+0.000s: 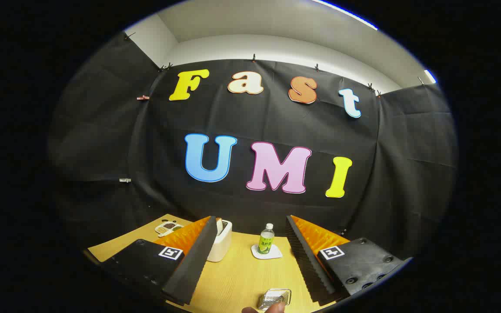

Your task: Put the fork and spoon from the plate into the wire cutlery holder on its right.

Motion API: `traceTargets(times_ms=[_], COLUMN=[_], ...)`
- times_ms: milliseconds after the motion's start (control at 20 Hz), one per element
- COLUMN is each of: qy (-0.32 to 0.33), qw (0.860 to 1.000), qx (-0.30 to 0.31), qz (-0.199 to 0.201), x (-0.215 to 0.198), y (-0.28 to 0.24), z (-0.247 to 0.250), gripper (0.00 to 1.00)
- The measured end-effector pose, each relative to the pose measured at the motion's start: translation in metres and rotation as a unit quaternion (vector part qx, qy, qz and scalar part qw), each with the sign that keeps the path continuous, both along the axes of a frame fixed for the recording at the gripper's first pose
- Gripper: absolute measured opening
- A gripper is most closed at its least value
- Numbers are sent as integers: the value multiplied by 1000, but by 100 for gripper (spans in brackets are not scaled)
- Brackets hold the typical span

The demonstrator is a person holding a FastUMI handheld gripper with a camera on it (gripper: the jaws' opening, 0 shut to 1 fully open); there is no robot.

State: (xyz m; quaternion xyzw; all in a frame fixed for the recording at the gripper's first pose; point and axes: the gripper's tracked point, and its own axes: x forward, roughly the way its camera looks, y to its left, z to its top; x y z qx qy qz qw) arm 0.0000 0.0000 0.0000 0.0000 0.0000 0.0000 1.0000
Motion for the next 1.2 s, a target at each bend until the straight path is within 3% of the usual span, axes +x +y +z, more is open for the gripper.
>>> traceTargets(times_ms=[900, 1200], qy=[18, 125], qw=[1000, 991], qx=[1, 3], qz=[0, 55], x=[8, 12], y=[6, 44], z=[-8, -62], gripper=[98, 98])
